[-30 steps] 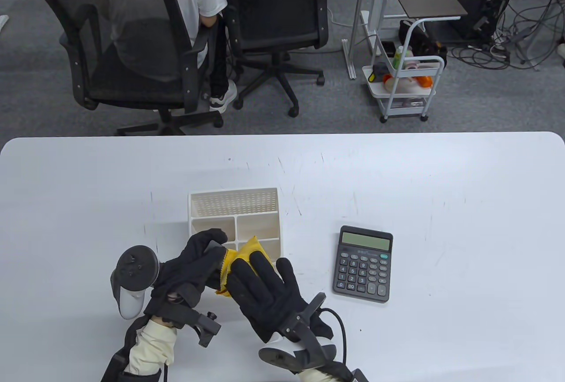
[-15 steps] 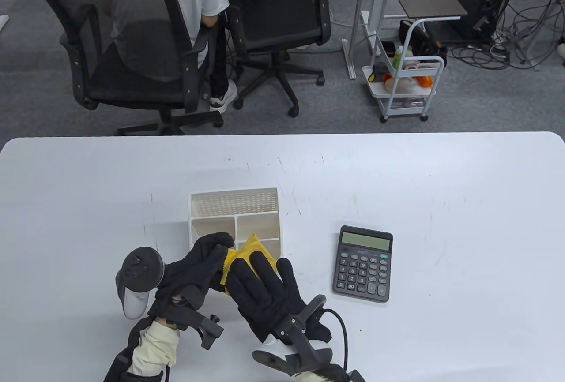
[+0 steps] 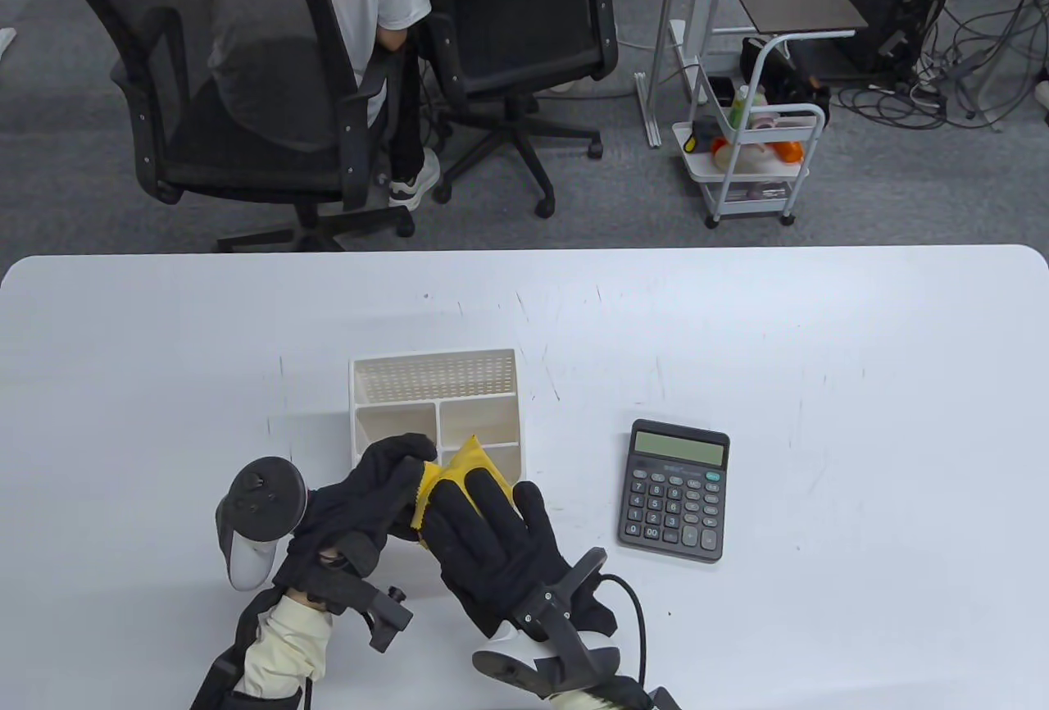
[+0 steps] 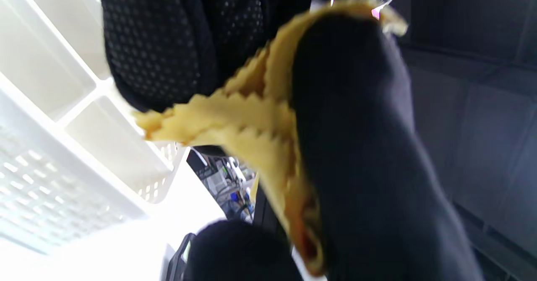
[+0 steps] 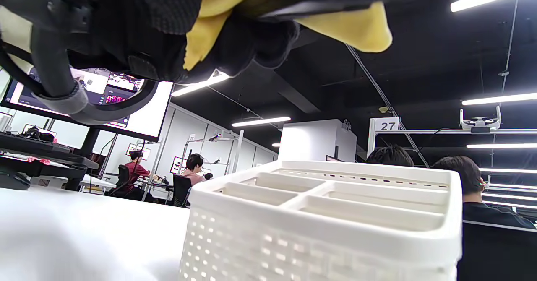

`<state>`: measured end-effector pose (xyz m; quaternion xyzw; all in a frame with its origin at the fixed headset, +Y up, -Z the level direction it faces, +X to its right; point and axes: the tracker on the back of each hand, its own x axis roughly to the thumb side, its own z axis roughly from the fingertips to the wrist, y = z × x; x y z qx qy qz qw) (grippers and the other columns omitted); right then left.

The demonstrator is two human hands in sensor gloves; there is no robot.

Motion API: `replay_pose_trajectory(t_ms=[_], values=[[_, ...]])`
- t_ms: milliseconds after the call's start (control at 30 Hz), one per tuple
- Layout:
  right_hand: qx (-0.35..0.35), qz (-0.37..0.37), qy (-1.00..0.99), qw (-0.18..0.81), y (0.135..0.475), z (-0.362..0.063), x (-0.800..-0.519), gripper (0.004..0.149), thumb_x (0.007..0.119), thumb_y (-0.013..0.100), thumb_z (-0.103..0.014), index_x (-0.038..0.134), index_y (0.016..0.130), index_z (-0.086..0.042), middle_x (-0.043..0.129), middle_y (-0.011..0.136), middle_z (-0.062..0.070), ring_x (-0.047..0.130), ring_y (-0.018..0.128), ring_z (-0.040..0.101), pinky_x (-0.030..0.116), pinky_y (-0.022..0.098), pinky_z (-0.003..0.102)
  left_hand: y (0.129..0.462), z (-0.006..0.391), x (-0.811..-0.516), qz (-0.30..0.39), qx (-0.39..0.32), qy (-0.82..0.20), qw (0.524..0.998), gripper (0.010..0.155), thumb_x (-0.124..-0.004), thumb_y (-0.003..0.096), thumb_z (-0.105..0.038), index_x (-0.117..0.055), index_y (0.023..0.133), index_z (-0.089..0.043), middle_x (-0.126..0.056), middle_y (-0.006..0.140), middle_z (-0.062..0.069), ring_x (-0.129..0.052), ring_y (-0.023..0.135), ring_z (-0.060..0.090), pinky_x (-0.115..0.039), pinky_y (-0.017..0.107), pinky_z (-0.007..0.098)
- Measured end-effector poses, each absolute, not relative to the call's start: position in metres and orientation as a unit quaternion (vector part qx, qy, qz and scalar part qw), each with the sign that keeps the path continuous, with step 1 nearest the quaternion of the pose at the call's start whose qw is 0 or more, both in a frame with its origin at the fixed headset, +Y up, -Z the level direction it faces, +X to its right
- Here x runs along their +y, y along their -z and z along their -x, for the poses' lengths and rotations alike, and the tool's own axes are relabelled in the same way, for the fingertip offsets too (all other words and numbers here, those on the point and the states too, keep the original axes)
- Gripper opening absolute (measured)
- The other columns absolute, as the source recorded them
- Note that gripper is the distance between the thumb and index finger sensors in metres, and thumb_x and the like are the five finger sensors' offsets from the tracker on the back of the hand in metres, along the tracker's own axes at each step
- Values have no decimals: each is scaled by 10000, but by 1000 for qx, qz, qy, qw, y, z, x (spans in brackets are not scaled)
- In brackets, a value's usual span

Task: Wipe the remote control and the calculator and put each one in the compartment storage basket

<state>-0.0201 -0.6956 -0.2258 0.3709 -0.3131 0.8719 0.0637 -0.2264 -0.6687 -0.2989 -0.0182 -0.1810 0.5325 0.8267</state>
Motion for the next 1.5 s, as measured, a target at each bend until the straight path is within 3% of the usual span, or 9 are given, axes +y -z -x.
replay_pose_trajectory(t_ms=[400, 700, 900, 1033, 1167, 1367, 1500], values=[[-310, -349, -880, 89, 232, 7, -696, 623, 693, 583, -336, 432, 1130, -192, 359, 1209, 116, 401, 1064, 471, 462, 642, 729, 295, 263, -656, -71, -114, -583, 801, 460, -644, 592, -437, -640, 1003, -231, -1034, 744, 65, -1172, 484, 205, -1000, 319, 325], [-301, -376, -873, 78, 228, 16, -697, 631, 696, 581, -334, 416, 1132, -212, 314, 1214, 91, 391, 1079, 439, 445, 648, 737, 296, 247, -659, -39, -138, -547, 825, 470, -654, 596, -450, -644, 1014, -235, -1047, 707, 48, -1174, 440, 164, -995, 299, 315], [-288, -353, -878, 148, 235, 4, -695, 645, 694, 583, -345, 397, 1138, -204, 324, 1215, 106, 388, 1078, 443, 447, 648, 736, 293, 258, -656, -74, -109, -575, 808, 478, -654, 598, -442, -622, 1025, -231, -1047, 703, 48, -1178, 441, 154, -1002, 304, 309], [-315, -349, -873, 130, 234, 1, -694, 637, 712, 574, -328, 426, 1129, -198, 359, 1207, 112, 449, 1067, 429, 474, 644, 725, 293, 269, -657, -86, -84, -600, 791, 482, -648, 605, -436, -601, 1037, -229, -1041, 706, 50, -1178, 441, 149, -1005, 305, 304], [-333, -359, -866, 100, 229, 9, -693, 642, 725, 569, -305, 429, 1125, -183, 397, 1198, 129, 486, 1047, 445, 491, 641, 715, 294, 263, -660, -56, -88, -596, 796, 474, -649, 608, -440, -604, 1041, -255, -1047, 687, 49, -1181, 420, 135, -1011, 288, 293], [-343, -351, -861, 134, 228, 5, -687, 607, 710, 565, -229, 477, 1106, -82, 551, 1132, 238, 753, 881, 453, 624, 597, 657, 296, 248, -662, -2, -116, -601, 790, 453, -650, 611, -452, -634, 1026, -272, -1048, 691, 70, -1186, 437, 144, -1019, 294, 292], [-325, -354, -858, 179, 230, 3, -686, 606, 675, 572, -206, 451, 1101, -16, 587, 1103, 296, 822, 815, 468, 684, 550, 655, 298, 246, -665, 13, -145, -617, 773, 515, -648, 597, -540, -602, 1034, -270, -974, 821, 88, -1135, 595, 202, -995, 400, 321]])
